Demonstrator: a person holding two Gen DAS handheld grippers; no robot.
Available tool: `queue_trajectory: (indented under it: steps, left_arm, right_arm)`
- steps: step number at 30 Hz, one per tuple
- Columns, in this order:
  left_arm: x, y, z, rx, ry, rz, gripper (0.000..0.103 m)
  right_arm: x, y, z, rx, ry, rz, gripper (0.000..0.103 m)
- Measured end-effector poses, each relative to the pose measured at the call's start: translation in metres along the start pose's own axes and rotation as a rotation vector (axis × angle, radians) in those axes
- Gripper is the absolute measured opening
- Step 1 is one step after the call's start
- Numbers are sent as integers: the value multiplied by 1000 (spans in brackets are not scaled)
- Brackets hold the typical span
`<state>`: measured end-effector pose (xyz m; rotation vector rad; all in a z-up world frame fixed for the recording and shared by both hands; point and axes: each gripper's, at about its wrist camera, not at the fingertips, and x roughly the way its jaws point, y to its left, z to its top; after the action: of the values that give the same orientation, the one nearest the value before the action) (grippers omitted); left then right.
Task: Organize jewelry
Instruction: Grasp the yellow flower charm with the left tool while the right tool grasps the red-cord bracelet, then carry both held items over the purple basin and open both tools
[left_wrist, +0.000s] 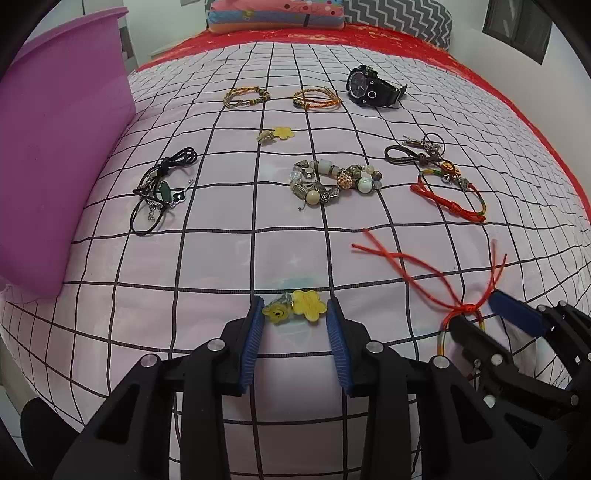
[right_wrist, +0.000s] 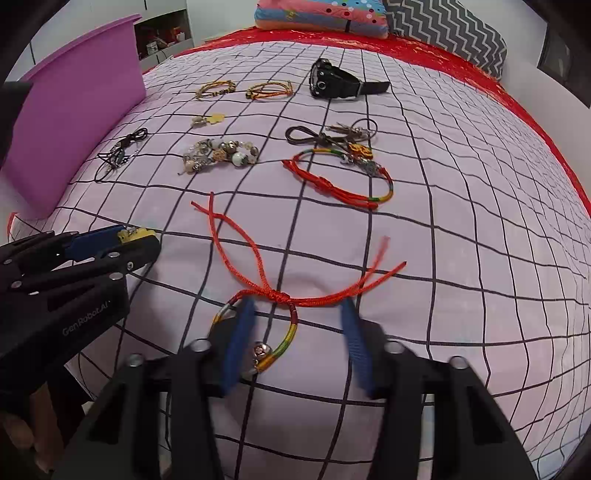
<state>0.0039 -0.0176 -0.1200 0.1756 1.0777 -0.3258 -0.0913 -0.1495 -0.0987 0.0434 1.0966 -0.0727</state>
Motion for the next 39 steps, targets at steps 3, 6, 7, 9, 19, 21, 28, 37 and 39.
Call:
queue_trajectory:
  steps: [3,6,7,9,19,21,28,37,39]
  left_arm:
    - [-2,2,0,-14,1,-16,31]
    - [-4,5,1,-36,5,-46,31]
    - [-6,7,2,-44,6,-54,31]
    - [-10,9,4,-53,0,-61,31]
    - [-64,24,21,-80,-98,-71,31]
    - [-77,31,27,-86,-120,-71,31]
    - [-132,66,51,-128,-212,-63,31]
    - [-193,143,83,-205,-316,21,31]
    - [-199,165,88,-237,-325,45,31]
  right_arm:
    - [-1,0,2,-6,-1,-4,3]
    - [-5,-7,3,25,-3,30,3]
    - [-7,-9,2,32,-4,36,3]
    - [-11,-10,2,41,-10,46,3]
    - [-56,-10,21,42,-96,55,3]
    - [-69,-5,31,29,-125,60,3]
    - [-110,25,77,-29,-224,119,3]
    - [-156,95,154,-125,-355,256,3]
    - [-162,114,171,-145,-371,295,3]
